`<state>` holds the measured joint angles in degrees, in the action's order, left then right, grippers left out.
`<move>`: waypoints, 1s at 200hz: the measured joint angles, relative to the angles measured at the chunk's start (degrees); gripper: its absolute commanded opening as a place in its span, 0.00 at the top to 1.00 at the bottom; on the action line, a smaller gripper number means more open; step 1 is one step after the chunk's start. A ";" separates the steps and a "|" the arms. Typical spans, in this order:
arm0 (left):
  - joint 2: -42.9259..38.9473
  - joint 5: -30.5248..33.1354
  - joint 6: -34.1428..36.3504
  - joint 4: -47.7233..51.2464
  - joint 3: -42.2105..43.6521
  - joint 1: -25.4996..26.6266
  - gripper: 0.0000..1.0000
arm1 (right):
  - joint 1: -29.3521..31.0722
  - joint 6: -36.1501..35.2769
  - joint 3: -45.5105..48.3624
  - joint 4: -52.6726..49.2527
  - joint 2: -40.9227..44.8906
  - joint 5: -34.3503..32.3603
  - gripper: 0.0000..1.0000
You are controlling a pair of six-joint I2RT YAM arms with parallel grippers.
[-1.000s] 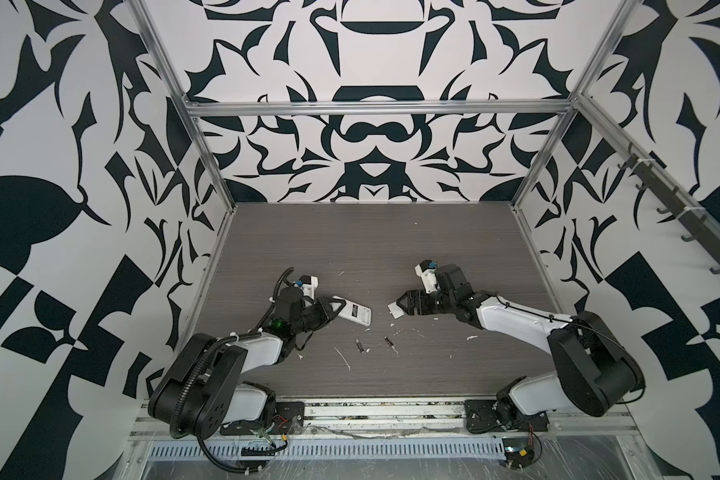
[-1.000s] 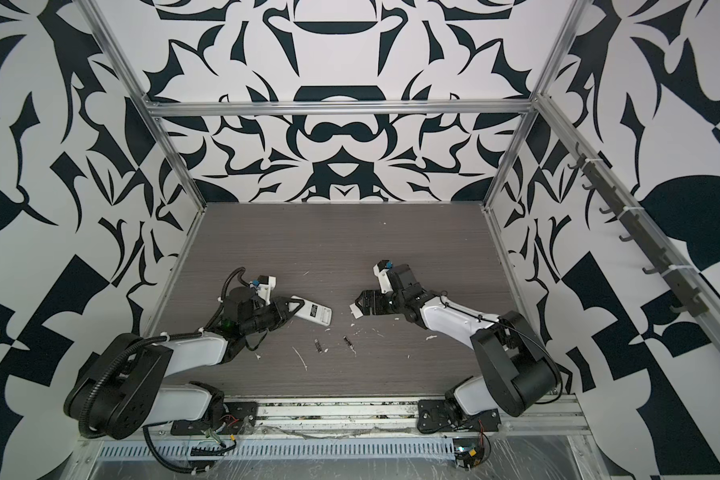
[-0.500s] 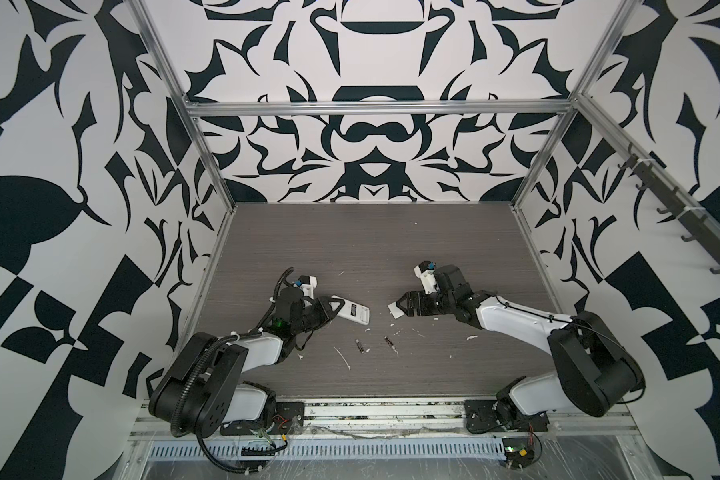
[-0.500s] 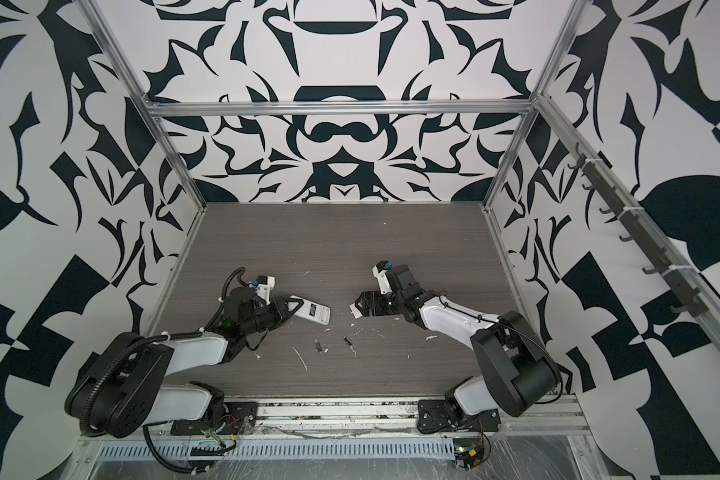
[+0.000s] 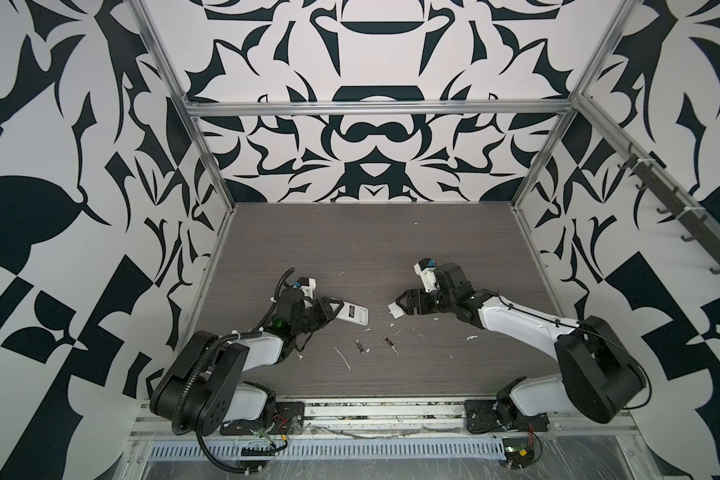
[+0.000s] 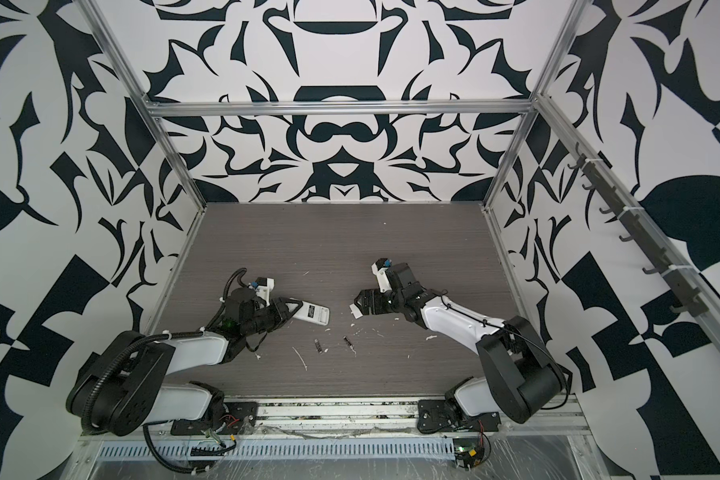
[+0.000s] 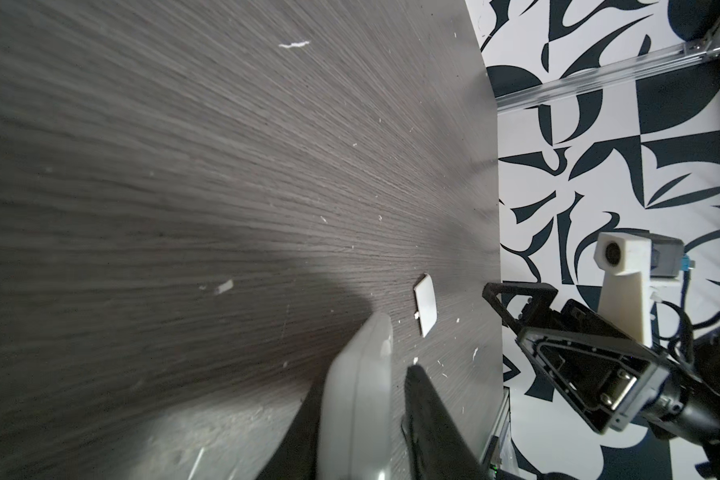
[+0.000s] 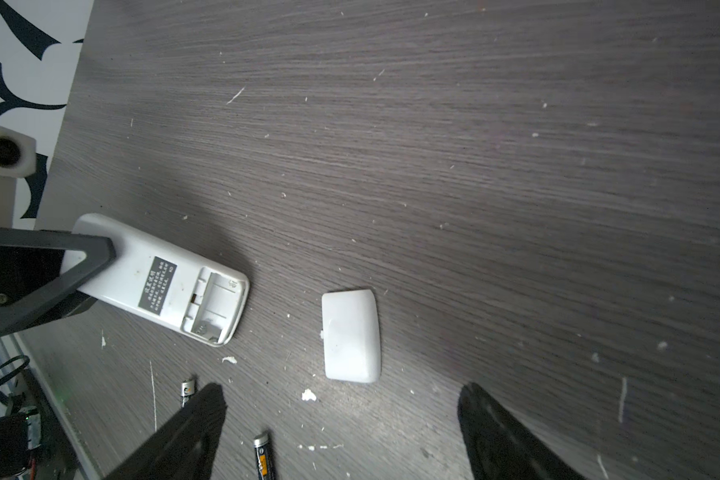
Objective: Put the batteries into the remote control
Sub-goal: 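Raise the right gripper away from the cover while the left gripper holds the remote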
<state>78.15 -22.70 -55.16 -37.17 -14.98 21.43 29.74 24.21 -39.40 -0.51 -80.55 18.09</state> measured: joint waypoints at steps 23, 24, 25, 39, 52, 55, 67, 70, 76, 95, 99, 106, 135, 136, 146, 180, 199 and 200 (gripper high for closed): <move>-0.20 0.66 0.24 1.29 0.00 0.02 0.61 | 0.13 -0.26 -0.24 -0.79 0.00 -0.17 0.09; -0.20 0.68 0.24 1.36 0.00 0.02 0.61 | 0.13 -0.28 -0.26 -0.81 0.00 -0.17 0.09; -0.22 0.70 0.24 1.46 0.00 0.02 0.61 | 0.13 -0.28 -0.28 -0.85 0.00 -0.17 0.09; -0.55 0.96 0.55 2.47 0.00 0.02 0.61 | 0.22 -0.42 -0.68 -1.42 0.00 -0.33 0.09; -1.03 1.33 0.72 3.30 0.00 0.04 0.60 | 0.31 -0.46 -1.09 -1.66 0.00 -0.39 0.09; -1.18 1.44 0.81 3.52 0.00 0.04 0.59 | 0.35 -0.50 -1.20 -1.73 0.00 -0.42 0.09; -1.84 1.97 1.27 4.63 0.02 0.04 0.54 | 0.42 -0.70 -1.70 -2.16 0.00 -0.55 0.09; -1.95 2.03 1.14 4.92 0.02 0.07 0.53 | 0.42 -0.72 -1.81 -2.27 0.00 -0.57 0.09; -2.29 2.27 1.40 5.57 0.00 0.09 0.51 | 0.42 -0.85 -2.03 -2.40 0.00 -0.59 0.09; -3.34 3.13 1.84 7.69 0.02 0.09 0.50 | 0.48 -1.25 -2.84 -2.73 0.00 -0.79 0.09; -3.56 3.41 1.95 8.17 0.02 0.09 0.49 | 0.48 -1.31 -2.93 -2.73 0.00 -0.79 0.09; -3.82 3.74 2.12 8.94 0.02 0.09 0.49 | 0.50 -1.49 -3.15 -2.75 0.00 -0.81 0.09; -6.01 5.46 2.78 12.31 0.02 0.09 0.48 | 0.50 -2.27 -3.96 -3.30 0.02 -1.33 0.09; -6.05 5.53 2.82 12.41 0.00 0.09 0.48 | 0.50 -2.34 -3.96 -3.34 0.02 -1.38 0.09; -6.23 6.03 3.02 13.18 0.00 0.09 0.48 | 0.50 -2.80 -4.31 -4.13 0.15 -1.79 0.09; -6.27 7.89 4.00 16.50 0.00 0.09 0.48 | 0.50 -4.20 -5.14 -6.60 1.95 -3.06 0.09; -6.88 8.98 4.28 17.79 0.00 0.09 0.47 | 0.52 -4.94 -5.68 -7.65 3.15 -3.63 0.09; -6.93 9.03 4.28 17.84 0.00 0.09 0.47 | 0.52 -4.96 -5.70 -7.67 3.21 -3.65 0.09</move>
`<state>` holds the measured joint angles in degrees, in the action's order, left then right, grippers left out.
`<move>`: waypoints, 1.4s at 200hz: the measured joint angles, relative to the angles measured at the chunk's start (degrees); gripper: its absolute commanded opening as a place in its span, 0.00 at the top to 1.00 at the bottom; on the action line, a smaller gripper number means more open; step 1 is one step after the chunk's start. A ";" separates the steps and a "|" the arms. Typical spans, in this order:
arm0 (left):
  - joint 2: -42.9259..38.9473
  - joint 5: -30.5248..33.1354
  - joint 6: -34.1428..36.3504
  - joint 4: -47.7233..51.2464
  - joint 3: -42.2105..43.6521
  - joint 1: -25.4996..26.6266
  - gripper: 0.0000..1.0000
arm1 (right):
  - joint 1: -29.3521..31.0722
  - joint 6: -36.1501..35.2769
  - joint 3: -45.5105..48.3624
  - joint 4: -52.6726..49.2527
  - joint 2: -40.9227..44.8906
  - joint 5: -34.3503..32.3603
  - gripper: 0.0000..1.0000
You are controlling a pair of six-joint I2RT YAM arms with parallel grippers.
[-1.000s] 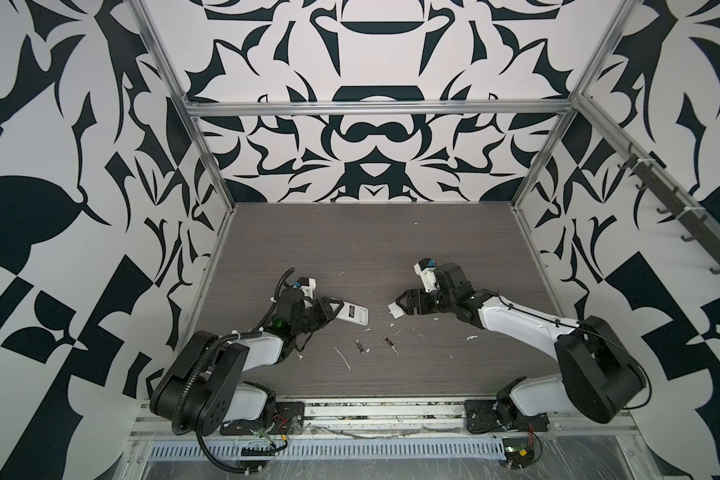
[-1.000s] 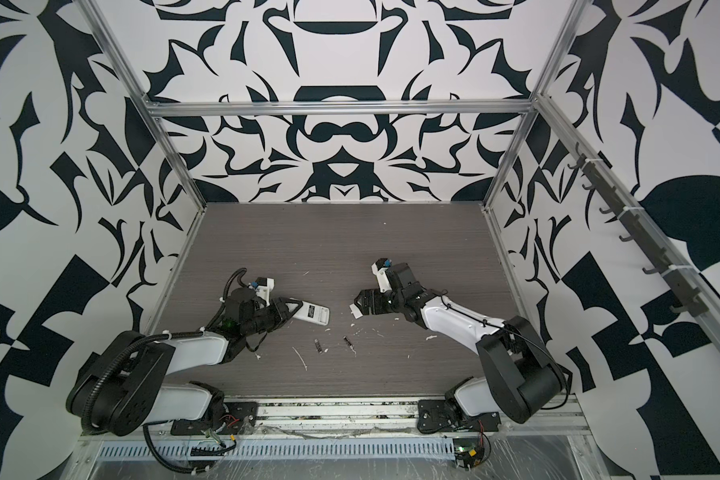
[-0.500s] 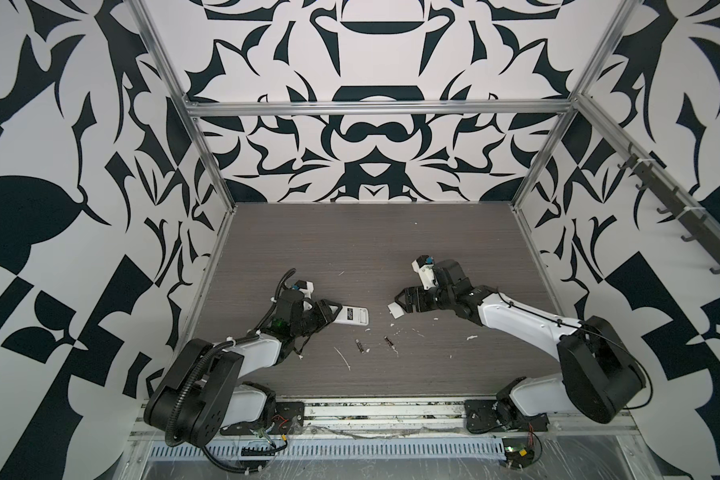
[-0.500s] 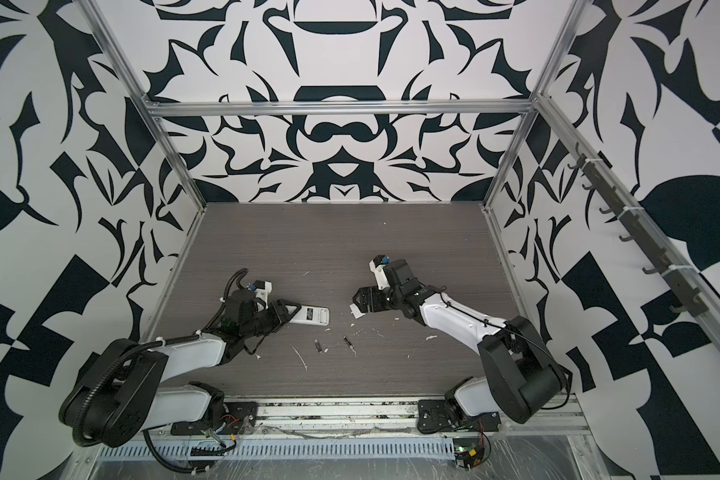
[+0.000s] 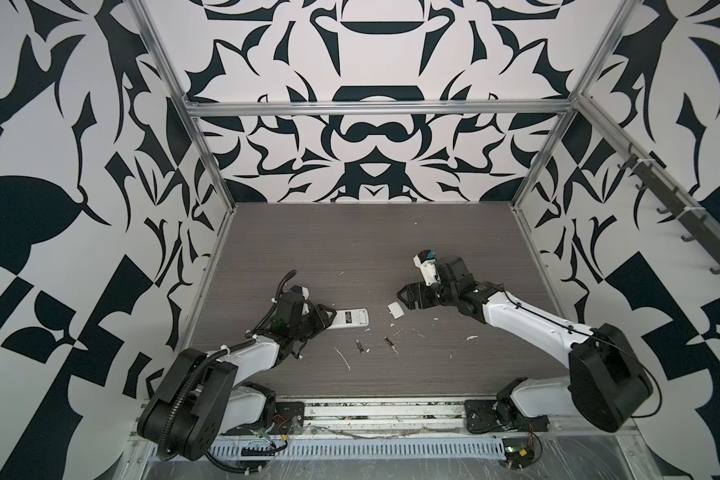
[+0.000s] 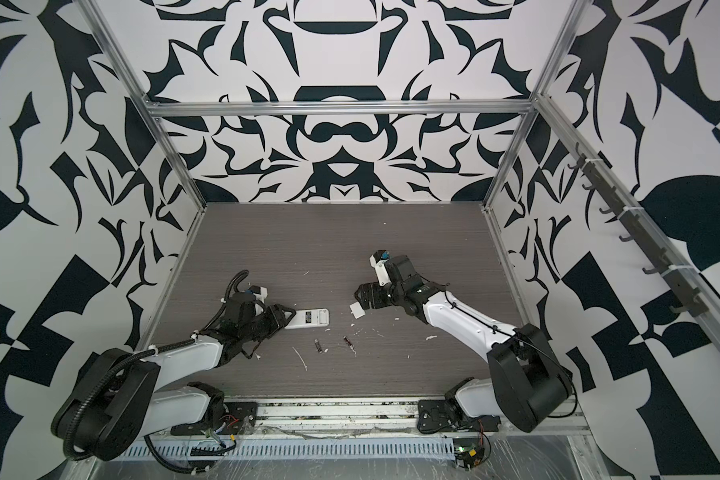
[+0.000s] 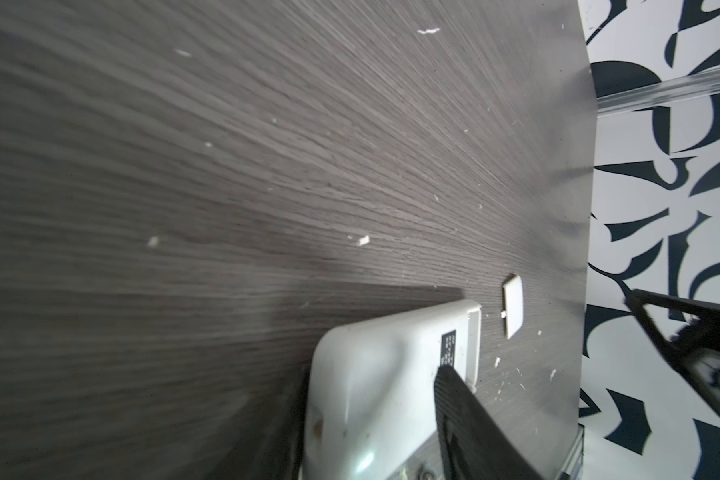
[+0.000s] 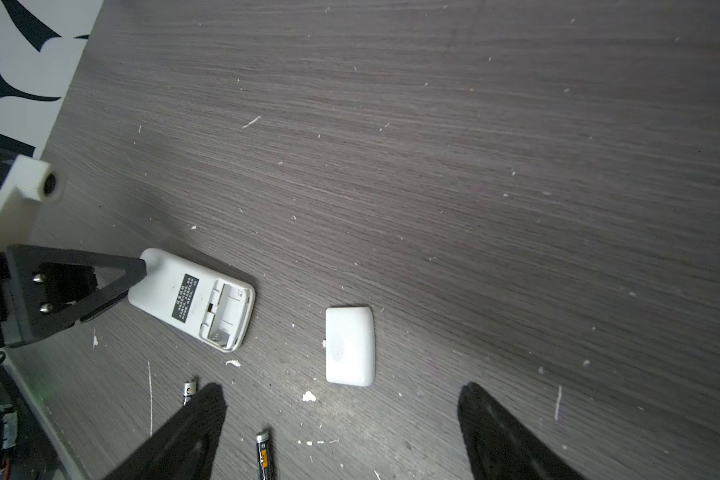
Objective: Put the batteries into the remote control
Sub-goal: 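Raise the right gripper away from the cover while the left gripper holds the remote, then lower the right gripper over the nearer battery and close on it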
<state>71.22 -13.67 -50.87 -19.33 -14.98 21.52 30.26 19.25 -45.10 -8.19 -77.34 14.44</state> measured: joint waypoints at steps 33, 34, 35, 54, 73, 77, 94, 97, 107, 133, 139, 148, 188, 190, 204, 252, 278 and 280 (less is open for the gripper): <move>-1.81 1.14 0.44 1.70 0.00 0.00 0.47 | 0.00 -0.90 -0.87 -2.58 1.27 -0.81 0.09; -1.86 1.16 0.46 1.73 0.00 0.00 0.47 | 0.00 -0.92 -0.90 -2.69 1.31 -0.81 0.09; -1.90 1.20 0.50 1.81 0.00 0.00 0.47 | 0.02 -1.01 -0.94 -2.82 1.36 -0.85 0.09; -3.02 1.81 1.05 2.84 0.00 0.00 0.46 | 0.39 -1.70 -1.60 -5.18 2.47 -1.77 0.09; -4.09 2.25 1.66 4.31 0.00 0.00 0.46 | 1.20 -2.78 -2.99 -8.37 3.50 -3.17 0.09; -4.24 2.34 1.79 4.68 0.00 0.00 0.46 | 1.42 -2.97 -3.34 -8.92 3.65 -3.41 0.09; -4.85 2.64 2.51 6.03 0.00 0.00 0.45 | 2.54 -3.69 -5.16 -11.78 3.87 -4.74 0.10; -5.03 2.75 2.71 6.45 -0.02 0.00 0.45 | 2.86 -3.93 -5.53 -12.33 3.87 -5.05 0.10; -5.49 3.04 3.08 7.34 -0.04 0.00 0.45 | 3.80 -4.31 -6.60 -13.97 3.85 -6.01 0.10; -6.99 3.65 4.31 9.73 -0.13 0.00 0.44 | 7.15 -5.07 -10.03 -18.43 3.10 -8.37 0.11; -7.48 3.82 4.52 10.27 -0.15 0.00 0.44 | 7.78 -5.22 -10.75 -19.23 2.69 -8.87 0.11; -8.15 4.02 4.90 11.10 -0.15 0.00 0.44 | 8.68 -5.35 -11.76 -20.44 1.95 -9.57 0.12; -11.56 4.72 6.19 13.64 -0.15 0.00 0.43 | 13.03 -5.25 -15.63 -25.49 -1.99 -12.66 0.17; -11.80 4.74 6.21 13.75 -0.15 0.00 0.43 | 13.35 -5.20 -15.98 -25.75 -2.34 -12.85 0.17; -13.25 4.94 6.34 14.71 -0.15 0.00 0.43 | 15.54 -4.98 -18.40 -27.12 -4.44 -14.03 0.20; -16.20 6.93 4.44 14.14 0.94 -1.05 0.41 | 21.86 -3.15 -25.62 -29.18 -12.55 -15.82 0.25; -17.49 7.96 2.78 13.29 3.39 -2.86 0.41 | 24.61 -2.23 -30.01 -30.38 -18.47 -16.26 0.25; -17.68 8.04 2.67 13.31 3.54 -2.95 0.41 | 24.79 -2.14 -30.34 -30.47 -18.86 -16.26 0.25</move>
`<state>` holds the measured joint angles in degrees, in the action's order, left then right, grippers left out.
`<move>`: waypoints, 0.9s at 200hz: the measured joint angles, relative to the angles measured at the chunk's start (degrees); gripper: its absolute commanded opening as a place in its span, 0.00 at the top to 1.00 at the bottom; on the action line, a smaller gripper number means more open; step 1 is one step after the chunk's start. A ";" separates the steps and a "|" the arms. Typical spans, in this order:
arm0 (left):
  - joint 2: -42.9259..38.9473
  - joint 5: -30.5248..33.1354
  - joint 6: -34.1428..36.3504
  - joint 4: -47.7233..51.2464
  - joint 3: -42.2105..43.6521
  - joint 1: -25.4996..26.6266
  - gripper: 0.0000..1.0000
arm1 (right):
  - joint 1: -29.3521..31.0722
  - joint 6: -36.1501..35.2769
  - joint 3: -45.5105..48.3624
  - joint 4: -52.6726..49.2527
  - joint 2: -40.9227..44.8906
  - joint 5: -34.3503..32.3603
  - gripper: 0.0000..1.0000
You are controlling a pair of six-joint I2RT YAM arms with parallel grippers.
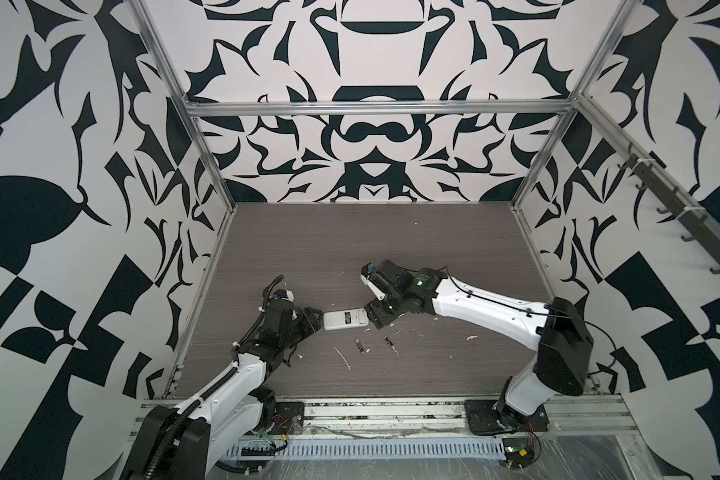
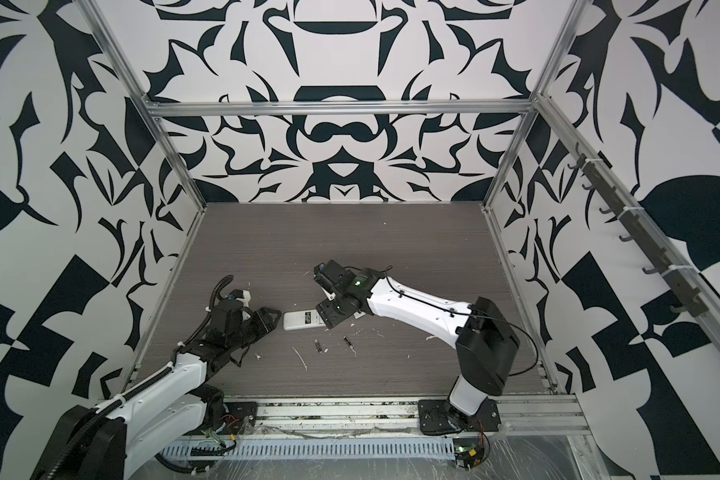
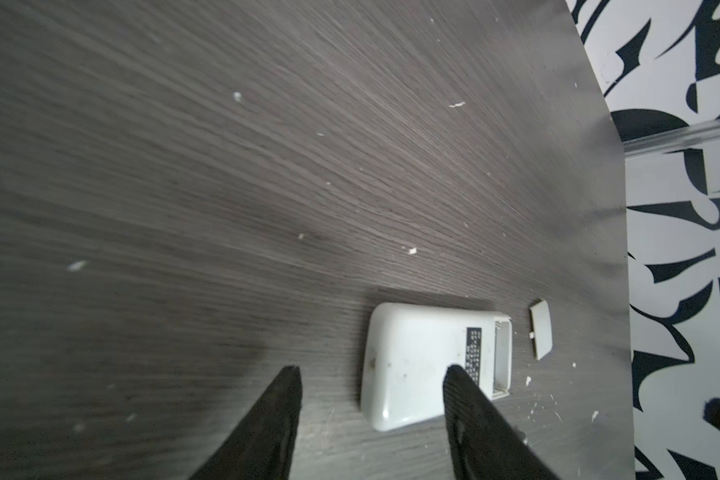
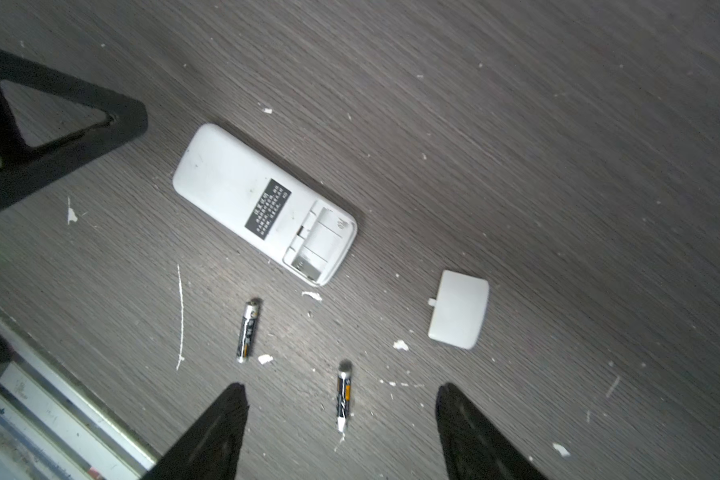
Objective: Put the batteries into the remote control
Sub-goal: 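Lower the right gripper over the nearer battery and close on it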
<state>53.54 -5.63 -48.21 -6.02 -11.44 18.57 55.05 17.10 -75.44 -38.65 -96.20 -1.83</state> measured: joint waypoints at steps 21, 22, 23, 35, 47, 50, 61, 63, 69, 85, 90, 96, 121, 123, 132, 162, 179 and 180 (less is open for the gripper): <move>-2.56 0.57 -0.52 0.22 1.44 -0.68 0.41 | 1.68 0.90 -2.45 -0.74 -4.04 -0.15 0.30; -2.71 0.57 -0.55 0.22 1.51 -0.70 0.41 | 1.77 0.94 -2.54 -0.76 -4.20 -0.15 0.30; -2.82 0.59 -0.57 0.22 1.57 -0.70 0.41 | 1.86 1.11 -2.64 -0.81 -4.46 -0.17 0.31; -4.85 0.85 -0.90 0.33 2.14 -0.90 0.41 | 2.54 1.49 -3.56 -1.05 -6.21 -0.13 0.34; -6.93 1.36 -1.31 0.39 2.62 -0.94 0.41 | 3.21 2.01 -4.42 -1.25 -7.87 -0.11 0.37; -7.41 1.44 -1.36 0.48 2.73 -0.94 0.41 | 3.34 2.23 -4.63 -1.27 -8.24 -0.11 0.37; -9.38 1.92 -1.70 0.85 3.08 -0.94 0.41 | 3.91 2.49 -5.55 -1.46 -9.77 0.02 0.39; -9.62 1.99 -1.73 0.83 3.15 -0.94 0.41 | 3.98 2.58 -5.70 -1.46 -9.97 0.07 0.39; -10.71 2.25 -1.92 0.94 3.50 -0.96 0.41 | 4.26 2.73 -6.25 -1.64 -10.82 0.11 0.41; -13.25 2.97 -2.43 1.49 4.44 -0.98 0.40 | 4.94 3.43 -7.37 -1.90 -12.83 0.15 0.47; -13.90 3.08 -2.58 1.79 4.68 -1.01 0.41 | 5.20 3.54 -7.65 -1.97 -13.42 0.20 0.49; -14.53 3.21 -2.78 2.01 4.94 -1.05 0.41 | 5.44 3.74 -7.96 -2.08 -14.03 0.28 0.51; -16.15 3.56 -3.26 2.93 5.57 -1.09 0.40 | 6.12 4.55 -8.22 -2.32 -15.78 0.61 0.57; -16.22 3.56 -3.30 2.93 5.62 -1.11 0.41 | 6.19 4.57 -8.22 -2.34 -15.96 0.66 0.58; -16.55 3.72 -3.48 2.93 5.86 -1.11 0.40 | 6.38 4.94 -8.24 -2.45 -16.41 0.79 0.60; -17.00 3.76 -3.91 3.74 6.38 -1.20 0.40 | 7.06 5.46 -8.26 -2.62 -17.77 0.76 0.64; -17.07 3.76 -3.93 3.74 6.38 -1.20 0.40 | 7.37 5.57 -8.28 -2.73 -18.23 0.98 0.65; -17.07 3.76 -3.93 3.74 6.38 -1.20 0.40 | 7.37 5.60 -8.28 -2.71 -18.25 0.98 0.65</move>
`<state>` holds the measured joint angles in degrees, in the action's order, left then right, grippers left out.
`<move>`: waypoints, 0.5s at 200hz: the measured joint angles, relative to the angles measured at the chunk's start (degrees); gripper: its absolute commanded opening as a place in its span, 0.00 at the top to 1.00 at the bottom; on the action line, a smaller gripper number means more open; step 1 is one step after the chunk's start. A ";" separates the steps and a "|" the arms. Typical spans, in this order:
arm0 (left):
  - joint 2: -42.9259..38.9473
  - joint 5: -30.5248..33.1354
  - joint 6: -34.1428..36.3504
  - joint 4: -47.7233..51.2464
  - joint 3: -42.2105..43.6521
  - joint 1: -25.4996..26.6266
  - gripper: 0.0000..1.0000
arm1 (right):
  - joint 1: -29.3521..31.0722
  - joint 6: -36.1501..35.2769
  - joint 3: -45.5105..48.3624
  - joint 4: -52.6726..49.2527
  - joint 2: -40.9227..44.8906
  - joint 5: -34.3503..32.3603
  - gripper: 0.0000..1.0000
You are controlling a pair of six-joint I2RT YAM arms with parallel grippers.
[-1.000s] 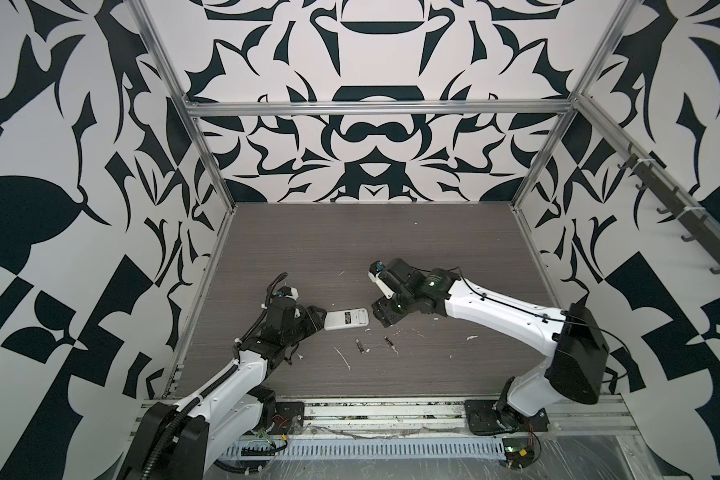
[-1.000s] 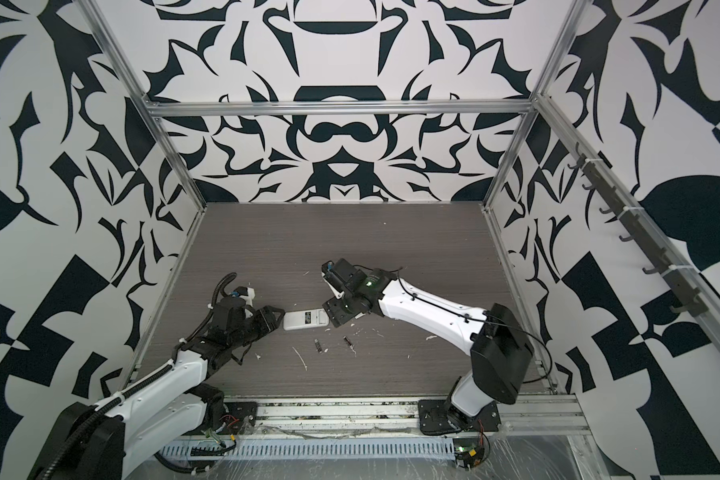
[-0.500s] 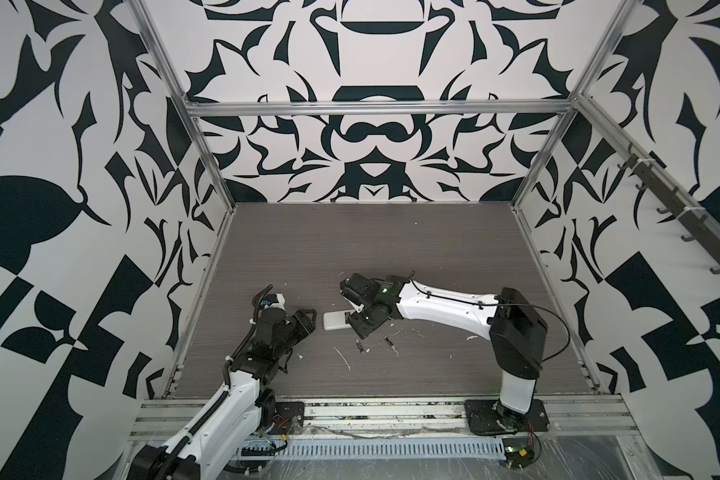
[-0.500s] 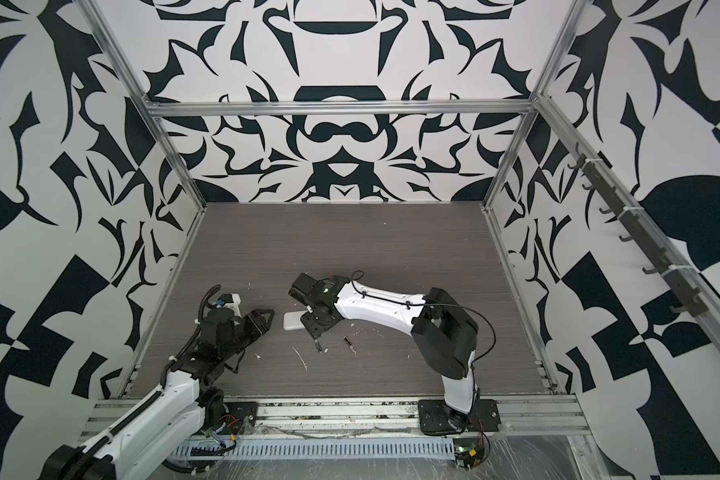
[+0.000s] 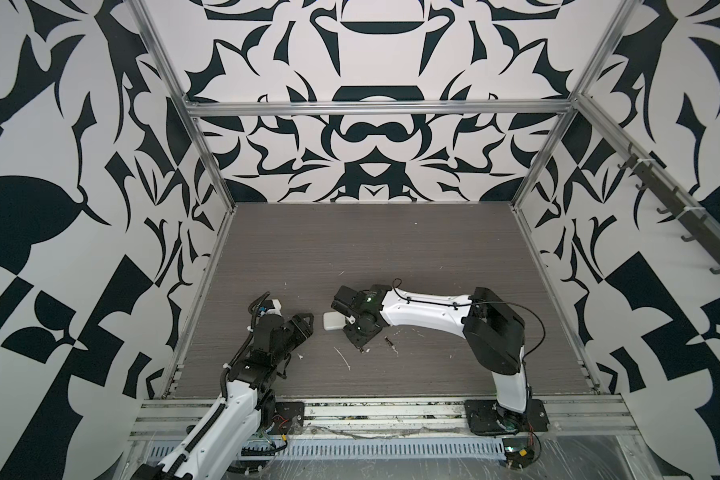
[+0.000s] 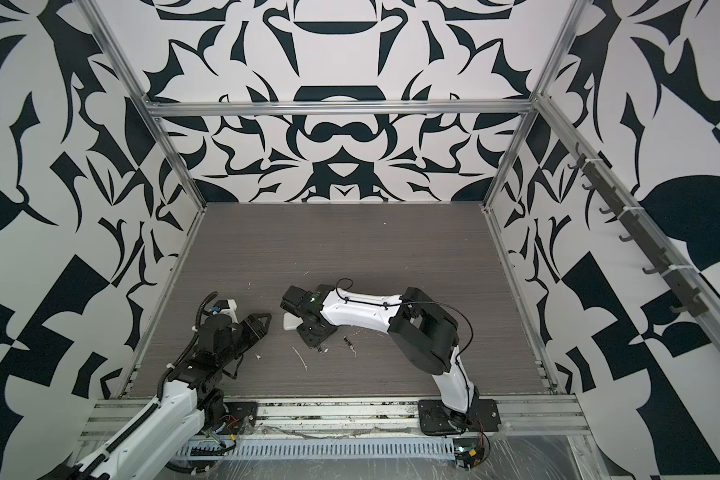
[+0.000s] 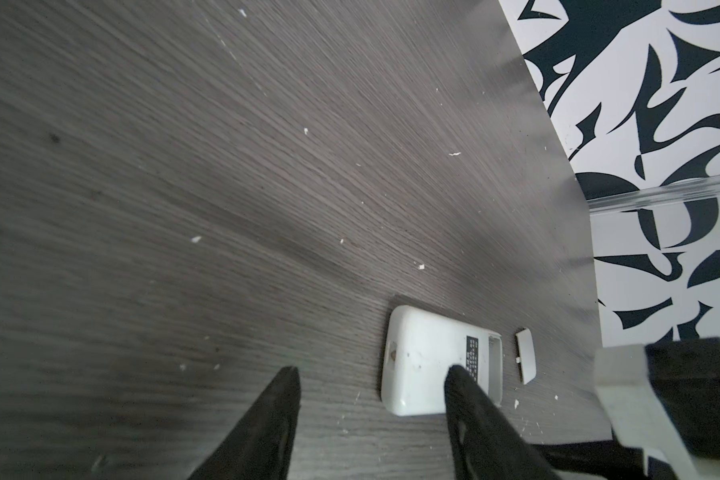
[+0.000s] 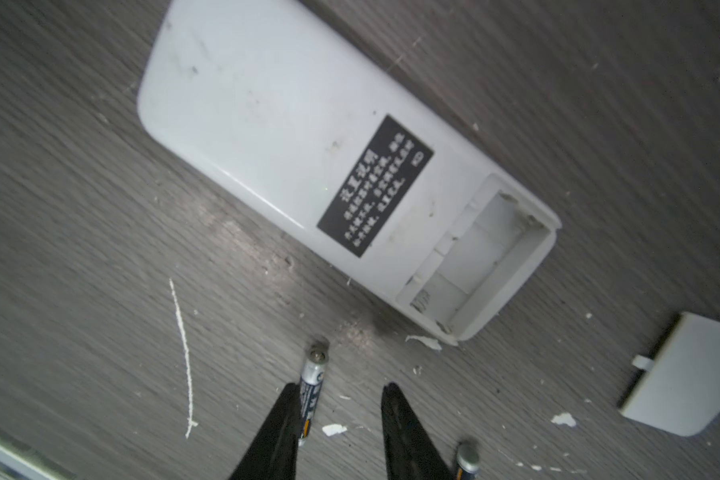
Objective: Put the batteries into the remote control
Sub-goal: 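Lower the right gripper over the nearer battery and close on it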
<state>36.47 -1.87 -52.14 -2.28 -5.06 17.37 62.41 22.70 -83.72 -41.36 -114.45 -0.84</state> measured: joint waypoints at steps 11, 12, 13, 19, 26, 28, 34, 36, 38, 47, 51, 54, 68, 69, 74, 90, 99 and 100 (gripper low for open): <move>0.02 -0.02 0.00 0.02 0.00 0.00 0.40 | 0.13 0.09 0.00 -0.04 -0.20 0.20 0.65; 0.02 -0.02 0.00 0.02 0.00 0.00 0.40 | 0.13 0.09 0.00 -0.04 -0.24 0.22 0.65; 0.02 -0.02 0.00 0.02 0.00 0.00 0.40 | 0.15 0.09 0.00 -0.07 -0.26 0.24 0.65; 0.02 -0.02 0.00 0.00 0.00 0.00 0.40 | 0.28 0.11 0.00 -0.09 -0.37 0.28 0.65; 0.02 -0.02 0.00 0.00 0.00 0.00 0.40 | 0.33 0.13 0.00 -0.15 -0.44 0.42 0.66; 0.02 -0.02 0.00 0.00 0.00 0.00 0.40 | 0.33 0.13 0.00 -0.17 -0.48 0.44 0.66; 0.02 -0.02 0.00 0.00 0.00 0.00 0.40 | 0.33 0.15 0.00 -0.20 -0.50 0.46 0.67; 0.02 -0.02 0.00 0.00 0.00 0.00 0.40 | 0.33 0.15 0.00 -0.20 -0.57 0.55 0.67; 0.00 -0.02 0.02 0.00 0.00 0.00 0.40 | 0.35 0.15 0.00 -0.20 -0.57 0.59 0.67; -0.02 -0.02 0.02 0.00 0.02 0.00 0.40 | 0.37 0.24 0.00 -0.17 -0.68 0.63 0.68; -0.07 -0.02 0.02 0.00 0.04 0.00 0.40 | 0.37 0.24 0.00 -0.20 -0.74 0.66 0.68; -0.11 -0.02 0.00 0.00 0.07 0.00 0.40 | 0.37 0.31 0.00 -0.17 -0.76 0.68 0.69; -0.33 -0.02 0.02 0.02 0.09 0.00 0.40 | 0.39 0.39 0.00 -0.15 -0.87 0.72 0.70; -0.33 -0.02 0.02 0.02 0.09 0.00 0.40 | 0.39 0.39 0.00 -0.15 -0.87 0.72 0.70; -0.42 -0.02 0.02 0.02 0.09 0.00 0.40 | 0.39 0.44 0.00 -0.11 -0.87 0.76 0.71; -0.55 -0.02 0.02 0.00 0.11 0.00 0.40 | 0.46 0.57 0.00 -0.04 -1.01 0.81 0.71; -0.61 -0.02 0.02 0.02 0.13 0.00 0.40 | 0.55 0.68 0.00 0.04 -1.18 0.85 0.72; -0.61 -0.02 0.02 0.00 0.13 0.00 0.39 | 0.57 0.70 0.00 0.04 -1.22 0.85 0.72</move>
<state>35.86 -1.89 -52.12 -2.28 -4.93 17.37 62.98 23.40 -83.72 -41.32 -115.68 0.01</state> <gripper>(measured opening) 0.604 0.287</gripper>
